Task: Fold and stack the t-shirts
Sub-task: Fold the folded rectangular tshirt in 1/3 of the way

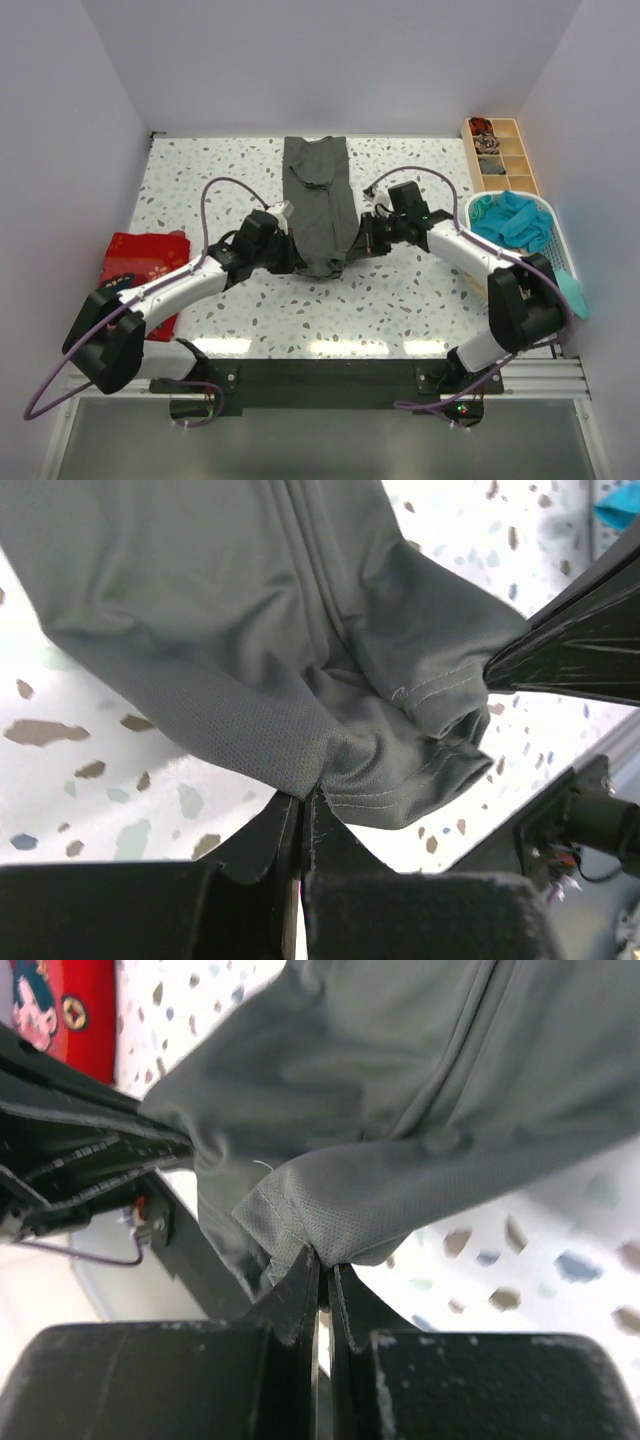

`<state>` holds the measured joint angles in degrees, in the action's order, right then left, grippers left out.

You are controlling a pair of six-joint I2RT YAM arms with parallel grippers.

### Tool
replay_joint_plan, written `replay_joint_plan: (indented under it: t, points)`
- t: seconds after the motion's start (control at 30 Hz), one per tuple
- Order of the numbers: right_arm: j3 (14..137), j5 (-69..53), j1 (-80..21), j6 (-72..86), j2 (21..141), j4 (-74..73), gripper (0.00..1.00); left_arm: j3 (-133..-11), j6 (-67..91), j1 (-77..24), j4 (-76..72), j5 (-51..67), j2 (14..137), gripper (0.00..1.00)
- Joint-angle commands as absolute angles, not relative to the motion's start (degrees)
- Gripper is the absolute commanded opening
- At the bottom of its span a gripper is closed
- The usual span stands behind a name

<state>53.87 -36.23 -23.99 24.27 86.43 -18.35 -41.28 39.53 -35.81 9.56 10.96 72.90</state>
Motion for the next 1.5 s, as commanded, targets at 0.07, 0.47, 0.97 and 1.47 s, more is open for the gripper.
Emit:
replay_joint_plan:
  t: [0.07,0.47,0.97,1.47]
  points:
    - [67.6,-31.6,-24.1,19.5,96.8,-22.8,0.0,-49.6,35.7,-34.1,10.5,6.1,80.1,0.0]
    - [82.3,-25.0,-23.1,16.6,110.7,-28.9,0.0,-57.1,31.8,-24.4,9.5,6.1,90.3,0.0]
    - [91.8,-26.0,-18.5,18.5,119.3,-27.7,0.04,-64.8,31.9,-23.0,4.6,11.2,102.4,0.0]
    - [100.3,-27.0,-15.0,19.3,122.7,-22.8,0.52,-73.0,30.2,-19.6,3.5,10.3,106.3,0.87]
